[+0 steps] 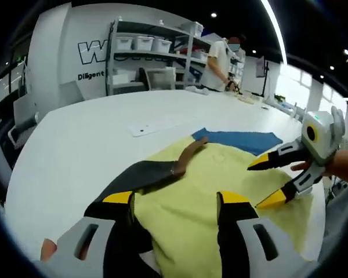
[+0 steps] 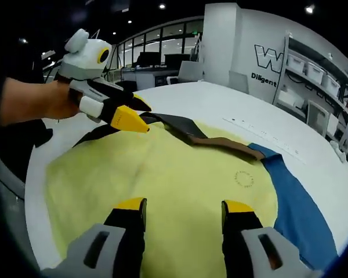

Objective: Fold the garment on the visible template until the final outline fits inside the template.

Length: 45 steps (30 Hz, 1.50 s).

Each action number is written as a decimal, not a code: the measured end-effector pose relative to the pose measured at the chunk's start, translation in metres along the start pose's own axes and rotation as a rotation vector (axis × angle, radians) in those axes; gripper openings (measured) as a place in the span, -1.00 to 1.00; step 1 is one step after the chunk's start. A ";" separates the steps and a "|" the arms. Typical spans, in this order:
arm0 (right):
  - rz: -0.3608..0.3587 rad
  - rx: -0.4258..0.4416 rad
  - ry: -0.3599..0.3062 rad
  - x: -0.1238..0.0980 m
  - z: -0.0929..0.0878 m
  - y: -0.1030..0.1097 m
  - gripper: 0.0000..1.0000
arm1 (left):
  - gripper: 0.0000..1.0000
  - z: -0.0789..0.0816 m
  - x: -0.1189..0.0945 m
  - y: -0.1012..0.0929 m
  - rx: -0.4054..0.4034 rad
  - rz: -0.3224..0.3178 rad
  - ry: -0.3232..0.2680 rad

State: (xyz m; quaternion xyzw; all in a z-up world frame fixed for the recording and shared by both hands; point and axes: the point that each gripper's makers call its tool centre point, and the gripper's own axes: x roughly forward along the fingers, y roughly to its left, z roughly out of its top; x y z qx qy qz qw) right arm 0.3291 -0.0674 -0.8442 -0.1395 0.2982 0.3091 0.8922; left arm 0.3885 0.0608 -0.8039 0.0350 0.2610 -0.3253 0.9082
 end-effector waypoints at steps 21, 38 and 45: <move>-0.015 -0.006 -0.019 -0.015 0.004 -0.001 -0.02 | 0.00 -0.042 -0.089 0.037 -0.078 0.137 -0.018; -0.041 -0.015 -0.046 -0.042 0.009 0.002 -0.02 | -0.09 -0.081 -0.119 0.018 -0.121 0.147 0.016; -0.051 -0.019 -0.061 -0.057 0.011 0.009 -0.02 | -0.12 -0.090 -0.122 0.024 -0.134 0.156 0.027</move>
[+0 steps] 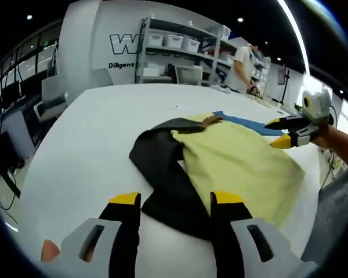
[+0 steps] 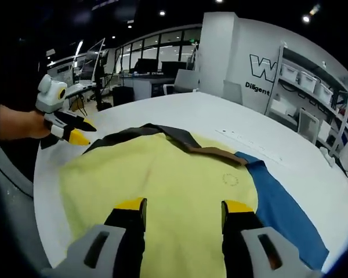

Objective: Fold the garment on the visible template until the final outline fits inside the template.

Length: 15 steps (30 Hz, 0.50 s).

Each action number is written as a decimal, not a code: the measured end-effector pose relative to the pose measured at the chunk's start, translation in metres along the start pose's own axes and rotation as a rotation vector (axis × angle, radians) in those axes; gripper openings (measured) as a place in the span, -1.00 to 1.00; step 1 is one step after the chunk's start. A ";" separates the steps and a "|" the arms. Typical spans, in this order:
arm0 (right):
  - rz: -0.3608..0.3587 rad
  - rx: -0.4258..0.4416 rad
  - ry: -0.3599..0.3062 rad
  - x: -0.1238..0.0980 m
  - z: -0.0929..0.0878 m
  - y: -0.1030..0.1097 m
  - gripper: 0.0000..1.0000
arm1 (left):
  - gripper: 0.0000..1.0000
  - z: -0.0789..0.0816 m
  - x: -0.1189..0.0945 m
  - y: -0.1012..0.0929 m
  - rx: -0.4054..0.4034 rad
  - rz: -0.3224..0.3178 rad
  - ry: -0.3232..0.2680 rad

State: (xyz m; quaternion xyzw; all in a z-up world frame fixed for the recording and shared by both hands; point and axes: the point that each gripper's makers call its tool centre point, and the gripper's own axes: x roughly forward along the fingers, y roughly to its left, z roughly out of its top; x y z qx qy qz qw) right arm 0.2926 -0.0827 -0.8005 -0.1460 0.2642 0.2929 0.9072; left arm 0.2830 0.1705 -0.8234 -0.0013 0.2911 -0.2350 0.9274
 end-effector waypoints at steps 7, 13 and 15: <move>0.003 -0.017 -0.017 -0.008 0.005 0.009 -0.02 | -0.21 -0.009 -0.001 0.015 -0.011 0.033 0.011; -0.007 -0.015 -0.023 -0.012 0.007 0.007 -0.03 | -0.41 -0.018 0.002 0.023 -0.004 0.049 0.040; -0.008 -0.014 -0.025 -0.012 0.007 0.007 -0.03 | -0.44 -0.020 0.004 0.027 -0.004 0.057 0.047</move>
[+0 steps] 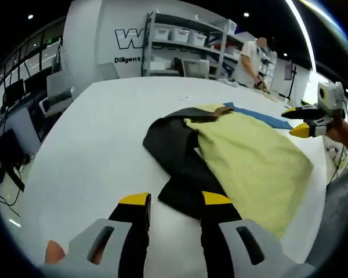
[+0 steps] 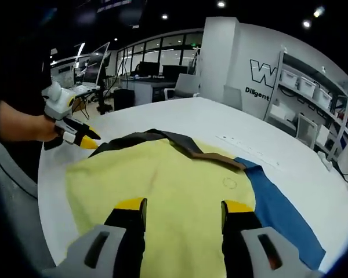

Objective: Fold the garment on the visible template until the final outline fits inside the template.

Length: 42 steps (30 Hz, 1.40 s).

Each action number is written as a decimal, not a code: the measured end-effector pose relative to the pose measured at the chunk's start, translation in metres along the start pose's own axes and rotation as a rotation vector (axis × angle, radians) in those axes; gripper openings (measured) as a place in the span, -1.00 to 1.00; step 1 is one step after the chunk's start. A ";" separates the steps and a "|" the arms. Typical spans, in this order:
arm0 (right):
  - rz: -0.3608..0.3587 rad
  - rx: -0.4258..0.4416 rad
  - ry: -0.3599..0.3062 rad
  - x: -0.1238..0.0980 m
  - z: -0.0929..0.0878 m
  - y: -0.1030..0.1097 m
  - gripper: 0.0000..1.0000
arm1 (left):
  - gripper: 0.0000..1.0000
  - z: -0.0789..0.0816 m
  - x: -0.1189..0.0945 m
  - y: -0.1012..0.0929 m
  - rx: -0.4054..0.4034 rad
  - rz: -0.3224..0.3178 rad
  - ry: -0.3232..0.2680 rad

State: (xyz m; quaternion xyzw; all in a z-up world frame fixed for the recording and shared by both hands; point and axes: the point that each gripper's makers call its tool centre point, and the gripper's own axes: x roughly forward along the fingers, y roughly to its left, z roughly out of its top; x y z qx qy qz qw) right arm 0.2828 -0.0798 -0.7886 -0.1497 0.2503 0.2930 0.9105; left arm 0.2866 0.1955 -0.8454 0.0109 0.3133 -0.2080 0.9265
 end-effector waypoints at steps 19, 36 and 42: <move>-0.008 -0.005 0.002 0.000 -0.001 -0.002 -0.03 | -0.58 -0.007 0.014 -0.001 0.020 -0.002 0.043; -0.009 -0.008 0.008 0.000 -0.003 -0.003 -0.05 | -1.00 -0.006 0.008 0.000 0.043 0.025 0.037; -0.011 -0.008 0.008 0.000 -0.003 -0.004 -0.05 | -1.00 0.007 -0.004 0.004 0.027 0.052 -0.002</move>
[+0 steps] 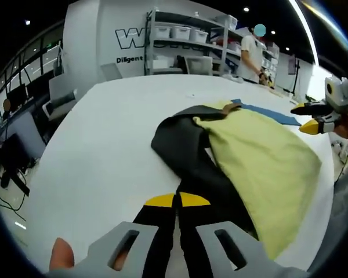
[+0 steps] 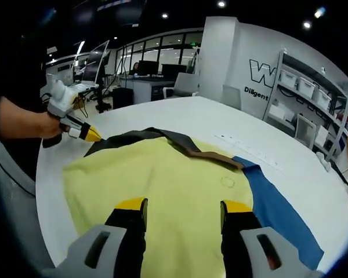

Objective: Fold the garment on the visible template until the final outline fits inside the template.

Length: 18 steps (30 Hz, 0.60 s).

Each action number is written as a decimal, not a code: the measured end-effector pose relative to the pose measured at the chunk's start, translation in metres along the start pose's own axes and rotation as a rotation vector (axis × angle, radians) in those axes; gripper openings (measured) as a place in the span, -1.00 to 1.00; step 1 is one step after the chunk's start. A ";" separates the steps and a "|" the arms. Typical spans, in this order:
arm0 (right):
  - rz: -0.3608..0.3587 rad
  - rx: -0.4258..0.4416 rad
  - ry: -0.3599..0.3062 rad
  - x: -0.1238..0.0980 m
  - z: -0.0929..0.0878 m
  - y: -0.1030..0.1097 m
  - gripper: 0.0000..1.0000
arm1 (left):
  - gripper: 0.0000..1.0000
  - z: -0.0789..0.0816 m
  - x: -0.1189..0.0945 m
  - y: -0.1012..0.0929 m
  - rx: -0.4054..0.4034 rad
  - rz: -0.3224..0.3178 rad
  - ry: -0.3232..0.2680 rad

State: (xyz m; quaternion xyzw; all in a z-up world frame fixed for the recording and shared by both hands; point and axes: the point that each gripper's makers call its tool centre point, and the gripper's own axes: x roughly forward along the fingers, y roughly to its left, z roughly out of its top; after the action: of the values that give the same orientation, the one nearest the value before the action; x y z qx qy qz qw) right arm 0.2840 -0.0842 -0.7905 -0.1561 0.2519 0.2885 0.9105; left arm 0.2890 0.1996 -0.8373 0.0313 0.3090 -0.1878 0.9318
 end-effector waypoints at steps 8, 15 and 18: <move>0.004 -0.003 0.002 0.001 0.000 0.002 -0.06 | -1.00 0.021 -0.016 0.019 -0.002 0.041 -0.048; 0.006 -0.007 0.005 0.001 0.000 0.002 -0.06 | -1.00 0.027 -0.026 0.053 -0.026 0.115 -0.062; 0.005 -0.008 0.007 0.001 -0.001 0.002 -0.06 | -1.00 0.030 -0.030 0.066 -0.039 0.140 -0.069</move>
State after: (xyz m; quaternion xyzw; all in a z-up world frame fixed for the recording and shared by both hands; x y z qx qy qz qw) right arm 0.2834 -0.0828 -0.7917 -0.1599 0.2544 0.2914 0.9082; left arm 0.3078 0.2658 -0.7991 0.0285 0.2774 -0.1171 0.9532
